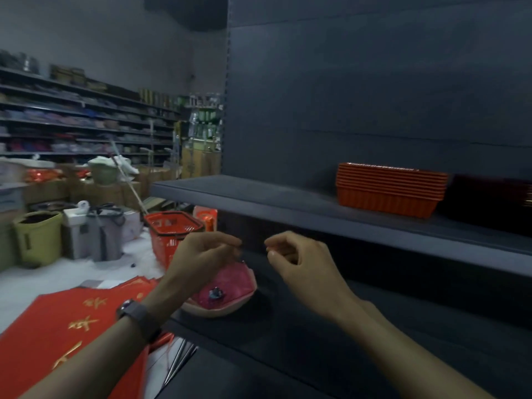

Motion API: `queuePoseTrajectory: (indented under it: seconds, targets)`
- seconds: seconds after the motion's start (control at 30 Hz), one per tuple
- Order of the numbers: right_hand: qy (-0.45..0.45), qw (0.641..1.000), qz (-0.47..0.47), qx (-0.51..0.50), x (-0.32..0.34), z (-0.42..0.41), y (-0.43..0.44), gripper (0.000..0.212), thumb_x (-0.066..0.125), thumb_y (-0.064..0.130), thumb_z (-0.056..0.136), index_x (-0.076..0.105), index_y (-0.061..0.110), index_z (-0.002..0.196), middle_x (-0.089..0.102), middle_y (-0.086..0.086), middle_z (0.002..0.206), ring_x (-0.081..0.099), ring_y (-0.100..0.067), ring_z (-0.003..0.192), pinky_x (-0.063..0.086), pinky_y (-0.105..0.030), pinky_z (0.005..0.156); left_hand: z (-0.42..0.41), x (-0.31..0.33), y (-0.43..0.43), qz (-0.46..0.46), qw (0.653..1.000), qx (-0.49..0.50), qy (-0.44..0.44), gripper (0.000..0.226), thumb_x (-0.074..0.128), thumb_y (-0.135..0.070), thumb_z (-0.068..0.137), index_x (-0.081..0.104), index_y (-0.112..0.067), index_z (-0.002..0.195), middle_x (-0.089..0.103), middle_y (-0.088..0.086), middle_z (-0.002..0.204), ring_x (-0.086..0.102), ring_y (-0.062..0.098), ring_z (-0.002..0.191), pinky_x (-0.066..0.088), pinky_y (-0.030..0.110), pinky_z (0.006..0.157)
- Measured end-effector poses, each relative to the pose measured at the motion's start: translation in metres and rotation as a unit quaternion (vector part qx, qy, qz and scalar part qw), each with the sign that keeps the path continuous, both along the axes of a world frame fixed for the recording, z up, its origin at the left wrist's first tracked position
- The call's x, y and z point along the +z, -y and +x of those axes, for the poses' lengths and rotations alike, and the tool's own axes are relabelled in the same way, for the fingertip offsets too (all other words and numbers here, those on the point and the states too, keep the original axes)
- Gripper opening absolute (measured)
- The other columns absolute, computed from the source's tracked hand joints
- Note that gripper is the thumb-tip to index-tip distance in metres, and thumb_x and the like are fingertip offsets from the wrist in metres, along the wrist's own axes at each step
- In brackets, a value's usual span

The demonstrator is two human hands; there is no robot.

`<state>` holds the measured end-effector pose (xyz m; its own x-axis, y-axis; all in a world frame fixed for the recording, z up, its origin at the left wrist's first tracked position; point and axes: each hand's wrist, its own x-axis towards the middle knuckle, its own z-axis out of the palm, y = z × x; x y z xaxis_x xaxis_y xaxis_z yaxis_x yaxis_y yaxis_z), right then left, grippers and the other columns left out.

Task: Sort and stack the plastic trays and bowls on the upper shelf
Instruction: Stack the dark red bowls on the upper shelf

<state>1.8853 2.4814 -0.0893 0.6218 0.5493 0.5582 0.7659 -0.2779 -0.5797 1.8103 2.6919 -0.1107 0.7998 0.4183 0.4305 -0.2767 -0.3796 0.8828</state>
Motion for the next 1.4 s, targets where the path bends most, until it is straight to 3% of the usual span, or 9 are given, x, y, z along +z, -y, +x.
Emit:
queuePoseTrajectory:
  seconds: [0.17, 0.33, 0.43, 0.57, 0.8, 1.0, 1.17, 1.3, 1.4]
  targets:
    - [-0.052, 0.992, -0.118, -0.005, -0.053, 0.029, -0.036, 0.021, 0.063, 0.025, 0.096, 0.077, 0.023, 0.112, 0.075, 0.010, 0.107, 0.068, 0.000, 0.096, 0.056, -0.021, 0.090, 0.000, -0.055, -0.055, 0.015, 0.989, 0.048, -0.139, 0.014, 0.073, -0.012, 0.085, 0.085, -0.016, 0.091, 0.081, 0.007, 0.078, 0.077, 0.022, 0.075, 0.062, 0.042, 0.082]
    - [-0.100, 0.966, -0.239, 0.001, -0.095, 0.060, -0.064, 0.014, 0.055, 0.026, 0.103, 0.069, 0.027, 0.106, 0.058, 0.003, 0.117, 0.055, -0.004, 0.096, 0.040, -0.012, 0.075, 0.016, -0.091, -0.094, 0.140, 0.964, 0.085, -0.211, 0.027, 0.066, -0.004, 0.091, 0.082, -0.026, 0.092, 0.079, -0.006, 0.077, 0.072, 0.004, 0.070, 0.053, 0.017, 0.062]
    - [-0.118, 0.952, -0.281, 0.003, -0.119, 0.081, -0.078, 0.026, 0.054, 0.026, 0.105, 0.065, 0.024, 0.128, 0.051, -0.001, 0.132, 0.052, -0.012, 0.116, 0.037, -0.016, 0.091, 0.031, -0.108, -0.107, 0.229, 0.941, 0.085, -0.233, 0.017, 0.065, -0.011, 0.086, 0.074, -0.023, 0.094, 0.074, -0.002, 0.083, 0.070, 0.016, 0.076, 0.056, 0.029, 0.067]
    - [-0.143, 0.939, -0.312, -0.006, -0.145, 0.104, -0.093, 0.046, 0.056, 0.024, 0.103, 0.049, 0.033, 0.148, 0.042, -0.001, 0.137, 0.046, -0.020, 0.135, 0.038, -0.027, 0.109, 0.055, -0.132, -0.107, 0.312, 0.914, 0.041, -0.257, 0.021, 0.055, -0.023, 0.083, 0.074, -0.014, 0.085, 0.073, 0.002, 0.085, 0.066, 0.016, 0.076, 0.048, 0.013, 0.066]
    - [-0.121, 0.917, -0.377, -0.042, -0.168, 0.135, -0.111, 0.085, 0.059, 0.025, 0.097, 0.010, 0.048, 0.163, 0.033, -0.004, 0.155, 0.044, -0.029, 0.141, 0.041, -0.049, 0.116, 0.087, -0.170, -0.109, 0.392, 0.863, -0.003, -0.318, 0.051, 0.039, -0.057, 0.092, 0.069, -0.017, 0.103, 0.073, 0.002, 0.098, 0.070, 0.023, 0.091, 0.056, 0.038, 0.081]
    - [-0.088, 0.910, -0.403, -0.041, -0.176, 0.162, -0.121, 0.072, 0.057, 0.026, 0.096, 0.028, 0.049, 0.158, 0.041, -0.002, 0.142, 0.052, -0.026, 0.129, 0.047, -0.046, 0.108, 0.093, -0.187, -0.105, 0.426, 0.851, -0.003, -0.306, 0.074, 0.015, -0.070, 0.097, 0.067, -0.018, 0.093, 0.066, -0.005, 0.091, 0.060, 0.013, 0.091, 0.034, 0.031, 0.088]
    - [0.000, 0.930, -0.363, -0.059, -0.186, 0.170, -0.119, 0.043, 0.055, 0.019, 0.100, 0.062, 0.035, 0.139, 0.061, 0.000, 0.129, 0.063, -0.023, 0.118, 0.056, -0.043, 0.097, 0.086, -0.192, -0.106, 0.479, 0.840, 0.009, -0.256, 0.060, 0.019, -0.060, 0.107, 0.070, -0.028, 0.112, 0.070, -0.010, 0.107, 0.062, 0.016, 0.105, 0.043, 0.038, 0.102]
    - [0.063, 0.928, -0.360, -0.066, -0.184, 0.172, -0.113, 0.031, 0.060, 0.020, 0.100, 0.070, 0.034, 0.126, 0.068, 0.002, 0.124, 0.067, -0.021, 0.112, 0.054, -0.036, 0.090, 0.079, -0.195, -0.107, 0.537, 0.833, 0.024, -0.131, 0.015, 0.058, -0.031, 0.105, 0.071, -0.037, 0.110, 0.073, -0.016, 0.100, 0.069, 0.016, 0.094, 0.056, 0.044, 0.089]
    - [0.101, 0.917, -0.377, -0.080, -0.176, 0.173, -0.114, 0.021, 0.059, 0.021, 0.100, 0.067, 0.026, 0.119, 0.070, -0.002, 0.119, 0.067, -0.026, 0.108, 0.050, -0.035, 0.087, 0.077, -0.194, -0.109, 0.531, 0.840, 0.043, -0.100, 0.015, 0.070, -0.026, 0.096, 0.071, -0.039, 0.102, 0.071, -0.021, 0.092, 0.067, 0.010, 0.084, 0.058, 0.035, 0.080]
